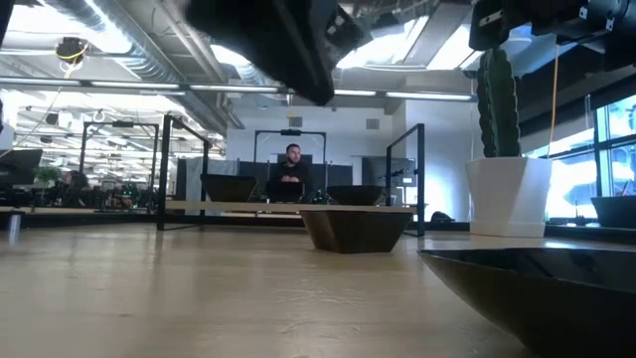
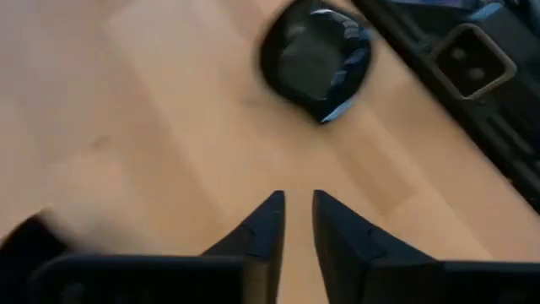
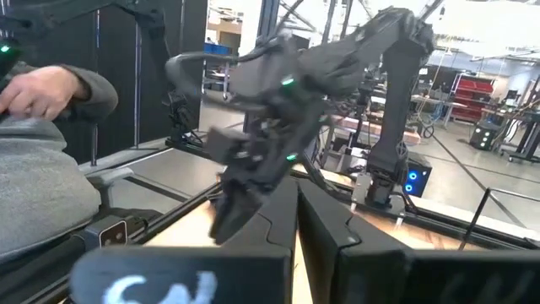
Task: Pick & Place Mini shaped plates
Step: Stack the leaf-shaped plate on top of the leaf-shaped plate on the shelf
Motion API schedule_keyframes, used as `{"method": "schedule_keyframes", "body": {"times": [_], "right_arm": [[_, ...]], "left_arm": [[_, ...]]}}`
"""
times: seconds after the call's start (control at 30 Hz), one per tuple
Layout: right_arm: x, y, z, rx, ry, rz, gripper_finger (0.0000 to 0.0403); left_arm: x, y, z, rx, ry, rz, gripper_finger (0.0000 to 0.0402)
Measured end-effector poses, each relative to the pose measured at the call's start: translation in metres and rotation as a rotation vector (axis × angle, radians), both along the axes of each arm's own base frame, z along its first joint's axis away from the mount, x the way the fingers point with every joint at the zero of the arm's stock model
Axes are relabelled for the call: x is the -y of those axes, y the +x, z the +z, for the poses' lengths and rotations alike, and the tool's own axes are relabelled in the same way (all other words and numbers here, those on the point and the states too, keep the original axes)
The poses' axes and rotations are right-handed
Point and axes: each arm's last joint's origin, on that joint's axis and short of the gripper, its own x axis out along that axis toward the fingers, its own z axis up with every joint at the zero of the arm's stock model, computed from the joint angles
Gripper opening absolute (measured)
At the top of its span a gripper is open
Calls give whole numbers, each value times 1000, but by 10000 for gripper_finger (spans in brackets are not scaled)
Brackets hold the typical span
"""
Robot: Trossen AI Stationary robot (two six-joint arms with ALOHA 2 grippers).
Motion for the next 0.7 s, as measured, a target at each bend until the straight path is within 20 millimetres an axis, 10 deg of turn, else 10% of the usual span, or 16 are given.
{"method": "schedule_keyframes", "body": {"times": [0.4, 0.7], "right_arm": [[0, 0, 1, 5, 1, -3, 16], [1, 0, 1, -3, 22, -15, 16]], "left_arm": [[64, 25, -18, 255, 75, -216, 167], [72, 44, -50, 220, 52, -248, 171]]}}
